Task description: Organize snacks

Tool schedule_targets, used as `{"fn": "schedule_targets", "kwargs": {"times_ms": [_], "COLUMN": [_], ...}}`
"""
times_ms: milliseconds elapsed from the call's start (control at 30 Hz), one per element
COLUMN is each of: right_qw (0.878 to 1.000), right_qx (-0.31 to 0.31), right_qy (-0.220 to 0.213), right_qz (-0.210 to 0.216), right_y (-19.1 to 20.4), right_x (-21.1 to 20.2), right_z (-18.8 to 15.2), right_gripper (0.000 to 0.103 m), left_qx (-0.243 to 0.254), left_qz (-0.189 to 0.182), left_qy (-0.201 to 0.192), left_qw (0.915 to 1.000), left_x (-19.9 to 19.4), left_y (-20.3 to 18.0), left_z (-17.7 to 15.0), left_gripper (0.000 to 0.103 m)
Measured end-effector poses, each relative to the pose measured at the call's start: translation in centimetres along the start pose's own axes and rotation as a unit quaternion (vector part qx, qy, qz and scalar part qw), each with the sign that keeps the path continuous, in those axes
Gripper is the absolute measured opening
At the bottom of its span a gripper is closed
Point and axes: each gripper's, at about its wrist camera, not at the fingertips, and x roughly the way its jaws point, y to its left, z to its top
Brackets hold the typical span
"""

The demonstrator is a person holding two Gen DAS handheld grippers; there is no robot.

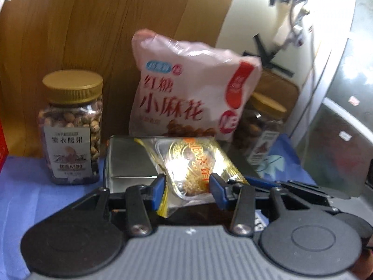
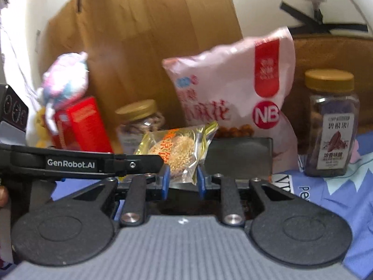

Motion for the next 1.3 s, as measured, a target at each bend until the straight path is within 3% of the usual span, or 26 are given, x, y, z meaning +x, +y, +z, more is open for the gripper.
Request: {"fn": "schedule_targets", "kwargs": {"times_ms": [67,133,333,400,467,633,700,767,900,1033,1133,1233,1300], "right_qw": [1.000,1.000,0.997,0.995,0.990,0.976,0.972,0.971,0.977,0.985,0.984,0.985,0.989], "right_qx": [0.000,0.006,0.048,0.080,0.125,0.207,0.220,0.223,0.185,0.139,0.141,0.133,0.130], "right_qy": [-0.001,-0.011,-0.053,-0.041,-0.013,0.051,0.076,0.088,0.105,0.100,0.100,0.098,0.063], "right_qz": [-0.012,-0.011,-0.019,-0.038,-0.058,-0.040,-0.024,0.000,0.031,0.028,0.045,0.058,0.031], "right_y": [-0.3,-0.6,-3.3,-5.3,-7.7,-10.5,-10.2,-9.3,-5.7,-2.0,-1.2,-0.6,-0.4], "right_x": [0.4,-0.2,-6.1,-7.5,-7.9,-6.0,-4.9,-4.4,-4.6,-6.4,-7.5,-8.8,-10.9], "right_z": [-0.2,-0.3,-1.0,-2.1,-3.6,-5.7,-6.2,-6.6,-7.1,-8.2,-9.2,-9.4,-9.2], "right_gripper": [0.033,0.045,0.046,0.046,0.047,0.048,0.047,0.047,0.047,0.048,0.050,0.050,0.050], "left_qx": [0.007,0.012,0.036,0.044,0.049,0.015,-0.006,-0.025,0.016,0.039,0.024,-0.002,-0.027], "left_qz": [0.010,0.004,-0.028,-0.021,0.012,0.068,0.071,0.049,0.068,0.085,0.074,0.056,0.056], "left_qy": [-0.001,-0.004,-0.032,-0.034,-0.033,0.029,0.057,0.078,0.071,0.067,0.067,0.055,0.022], "left_qw": [0.9999,0.9999,0.9985,0.9982,0.9982,0.9972,0.9959,0.9955,0.9950,0.9934,0.9947,0.9969,0.9978], "left_x": [0.3,-0.3,-5.2,-6.1,-6.3,-4.1,-3.3,-3.0,-4.4,-6.9,-9.0,-11.8,-14.5], "left_y": [0.0,-0.2,-0.7,-0.6,-0.4,1.4,2.1,2.4,0.5,-0.9,-0.7,0.1,1.2], "left_z": [-0.3,-0.7,-3.3,-4.4,-5.4,-6.8,-7.5,-8.6,-10.5,-12.5,-13.8,-14.6,-14.7], "left_gripper": [0.042,0.046,0.056,0.069,0.079,0.078,0.064,0.056,0.047,0.048,0.051,0.066,0.075]}}
